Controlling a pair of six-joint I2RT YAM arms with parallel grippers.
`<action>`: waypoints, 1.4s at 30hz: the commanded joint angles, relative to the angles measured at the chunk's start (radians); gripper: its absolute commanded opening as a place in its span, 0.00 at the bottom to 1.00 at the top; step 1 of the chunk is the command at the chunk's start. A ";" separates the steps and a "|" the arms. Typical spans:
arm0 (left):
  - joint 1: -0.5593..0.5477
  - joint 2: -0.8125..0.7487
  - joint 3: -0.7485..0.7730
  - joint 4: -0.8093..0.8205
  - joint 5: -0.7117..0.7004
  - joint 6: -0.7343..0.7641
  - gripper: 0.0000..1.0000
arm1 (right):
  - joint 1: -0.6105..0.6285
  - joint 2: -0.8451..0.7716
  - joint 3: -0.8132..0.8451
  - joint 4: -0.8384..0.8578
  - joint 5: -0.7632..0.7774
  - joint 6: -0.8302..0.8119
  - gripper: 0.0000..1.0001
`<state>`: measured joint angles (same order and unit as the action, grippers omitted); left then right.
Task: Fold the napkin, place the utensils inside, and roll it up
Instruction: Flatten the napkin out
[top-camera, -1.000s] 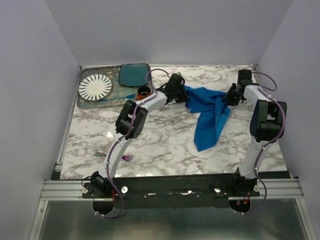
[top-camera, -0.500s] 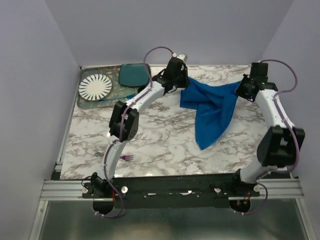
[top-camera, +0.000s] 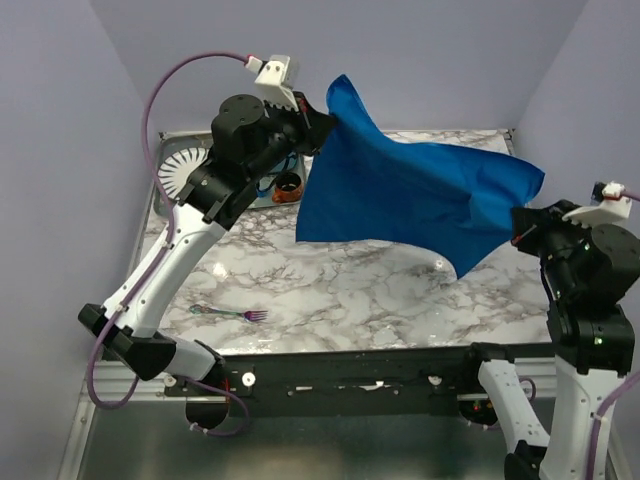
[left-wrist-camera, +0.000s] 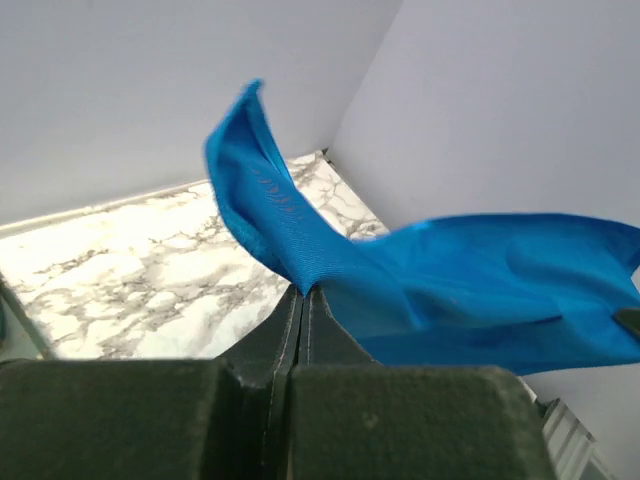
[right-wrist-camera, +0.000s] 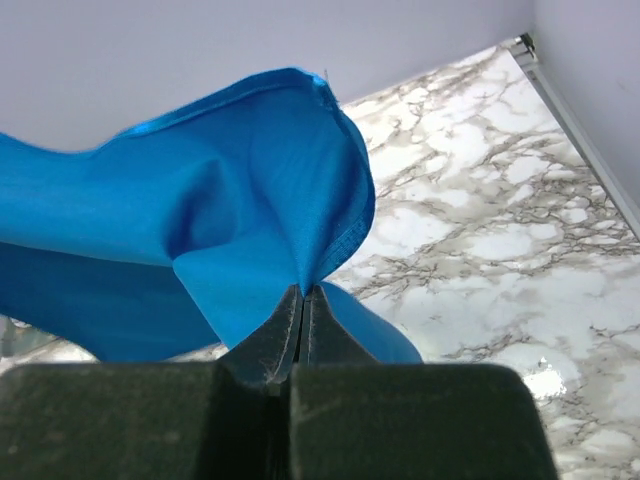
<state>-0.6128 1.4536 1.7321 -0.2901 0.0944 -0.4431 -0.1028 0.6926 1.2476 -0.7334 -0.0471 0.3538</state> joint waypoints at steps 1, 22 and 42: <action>0.013 0.023 -0.026 -0.040 -0.085 0.060 0.00 | 0.005 -0.035 -0.057 -0.103 0.009 0.054 0.01; 0.073 0.730 0.661 -0.314 -0.275 0.275 0.62 | -0.031 0.899 0.116 -0.024 0.404 -0.010 0.63; -0.238 0.396 -0.334 -0.005 0.013 -0.022 0.41 | 0.029 0.771 -0.398 0.245 0.004 0.169 0.54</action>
<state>-0.8242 1.8343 1.4464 -0.3916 0.1123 -0.4232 -0.0631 1.3808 0.8188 -0.5907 -0.0826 0.4969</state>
